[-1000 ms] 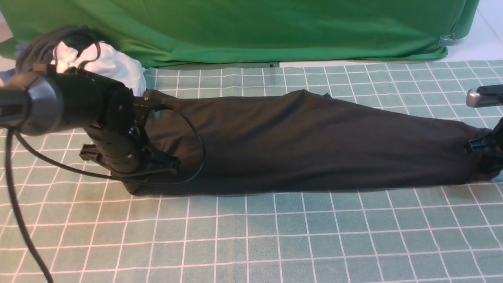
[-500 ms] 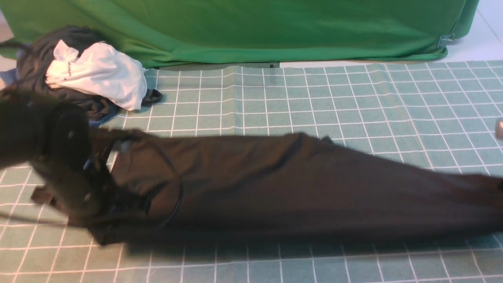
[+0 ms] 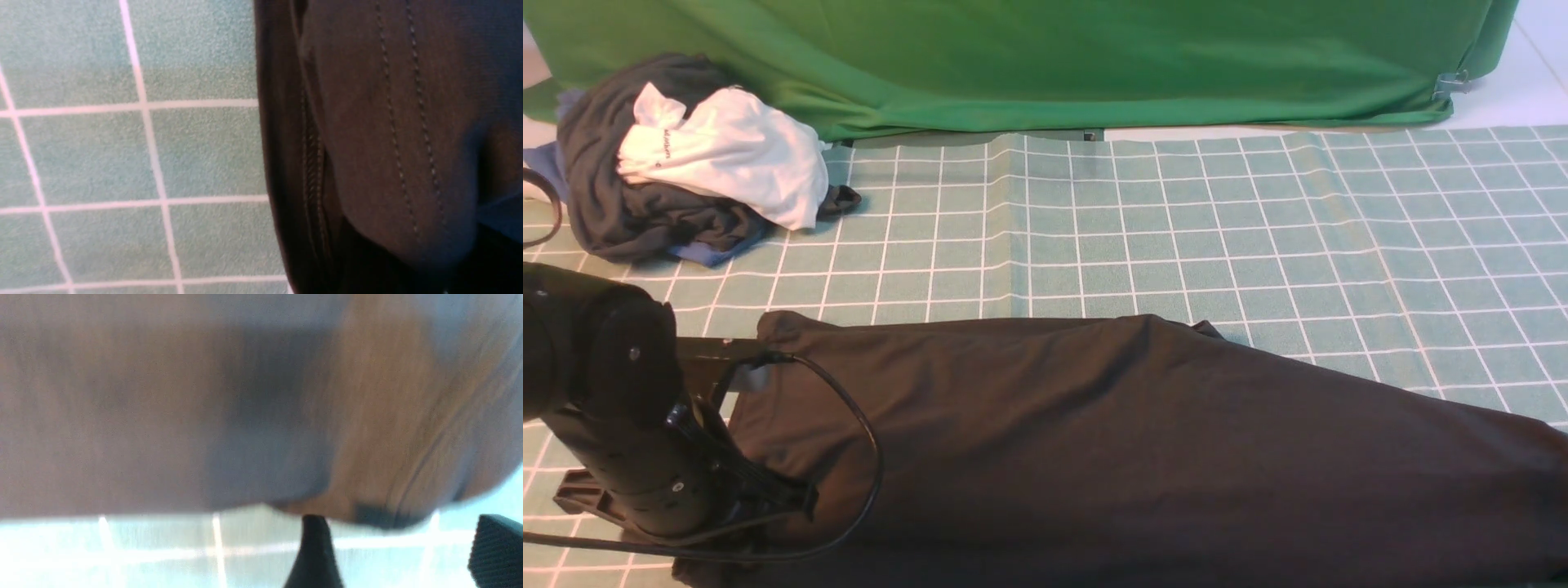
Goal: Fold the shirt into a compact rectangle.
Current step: 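Pull the folded dark garment lengthwise by its ends to straighten it flat on the table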
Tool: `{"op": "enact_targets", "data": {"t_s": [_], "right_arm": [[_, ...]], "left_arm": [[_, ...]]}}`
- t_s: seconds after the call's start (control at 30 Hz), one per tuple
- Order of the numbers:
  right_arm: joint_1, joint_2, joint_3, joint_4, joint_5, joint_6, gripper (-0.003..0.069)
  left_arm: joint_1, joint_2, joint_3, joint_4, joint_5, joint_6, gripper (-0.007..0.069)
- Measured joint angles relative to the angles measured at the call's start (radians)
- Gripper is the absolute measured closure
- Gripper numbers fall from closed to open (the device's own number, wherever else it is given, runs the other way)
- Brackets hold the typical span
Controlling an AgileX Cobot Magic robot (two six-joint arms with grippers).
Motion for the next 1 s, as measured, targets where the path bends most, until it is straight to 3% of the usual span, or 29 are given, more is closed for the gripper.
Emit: {"op": "enact_targets", "data": {"t_s": [0.1, 0.13, 0.2, 0.33, 0.4, 0.5, 0.57, 0.67, 0.83, 1.0], "right_arm": [[0.0, -0.05, -0.019, 0.0, 0.052, -0.003, 0.0204], [0.0, -0.054, -0.023, 0.0, 0.054, -0.004, 0.0206], [0.0, -0.124, -0.051, 0.0, 0.066, -0.003, 0.0249], [0.0, -0.217, -0.101, 0.0, 0.06, 0.004, 0.0321], [0.0, -0.242, -0.12, 0.0, 0.058, 0.005, 0.0361], [0.0, -0.252, -0.14, 0.004, 0.063, 0.005, 0.0445], [0.0, -0.236, -0.145, 0.032, 0.066, -0.007, 0.0558], [0.0, -0.192, -0.145, 0.085, 0.057, -0.027, 0.0642], [0.0, -0.136, -0.145, 0.208, 0.05, -0.089, 0.0659], [0.0, -0.108, -0.145, 0.323, 0.045, -0.166, 0.0659]], "left_arm": [[0.0, -0.003, -0.046, 0.022, 0.06, 0.0, 0.0146], [0.0, -0.004, -0.055, 0.024, 0.067, 0.0, 0.0138], [0.0, -0.005, -0.114, 0.059, 0.113, -0.002, 0.0042], [0.001, -0.006, -0.198, 0.1, 0.161, -0.011, 0.002], [0.003, -0.006, -0.231, 0.095, 0.167, -0.01, 0.0058], [0.003, -0.006, -0.258, 0.038, 0.159, 0.031, 0.0184], [0.002, -0.006, -0.264, -0.099, 0.117, 0.122, 0.0386], [-0.017, -0.006, -0.247, -0.22, 0.015, 0.208, 0.0568], [-0.025, 0.013, -0.2, -0.255, -0.076, 0.225, 0.0617], [-0.024, 0.114, -0.156, -0.171, -0.092, 0.181, 0.0621]]}}
